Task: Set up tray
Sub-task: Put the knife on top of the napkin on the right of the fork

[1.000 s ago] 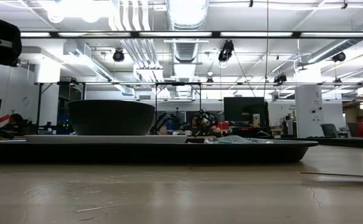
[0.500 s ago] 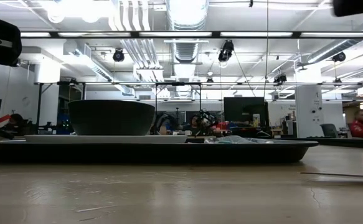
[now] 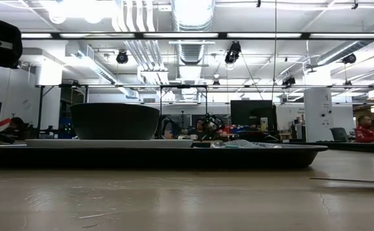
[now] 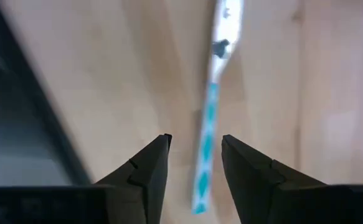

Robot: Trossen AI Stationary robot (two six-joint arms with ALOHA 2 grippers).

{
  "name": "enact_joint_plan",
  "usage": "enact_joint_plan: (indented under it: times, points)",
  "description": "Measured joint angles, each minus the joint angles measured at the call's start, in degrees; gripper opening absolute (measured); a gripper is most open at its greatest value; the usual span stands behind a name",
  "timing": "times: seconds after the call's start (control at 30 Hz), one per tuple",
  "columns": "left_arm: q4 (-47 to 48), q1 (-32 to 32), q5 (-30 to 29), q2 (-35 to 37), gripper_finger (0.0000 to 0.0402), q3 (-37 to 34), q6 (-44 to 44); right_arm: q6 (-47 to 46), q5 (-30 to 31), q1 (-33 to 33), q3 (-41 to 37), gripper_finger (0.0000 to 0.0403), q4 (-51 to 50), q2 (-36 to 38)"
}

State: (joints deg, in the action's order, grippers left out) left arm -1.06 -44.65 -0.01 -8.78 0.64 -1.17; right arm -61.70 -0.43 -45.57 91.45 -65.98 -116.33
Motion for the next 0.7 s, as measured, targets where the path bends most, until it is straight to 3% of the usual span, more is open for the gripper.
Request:
enact_joint_plan:
  times: [0.33, 0.7]
  points:
    - [0.0, 0.0, 0.0, 0.0, 0.0084, 0.0, 0.0, -2.0, 0.6, -0.1, -5.7, 0.0157, 4.1, 0.0]
    - [0.0, 0.0, 0.0, 0.0, 0.0084, 0.0, 0.0, -3.2, 0.4, -0.1, -12.3, 0.0146, 13.0, 0.0]
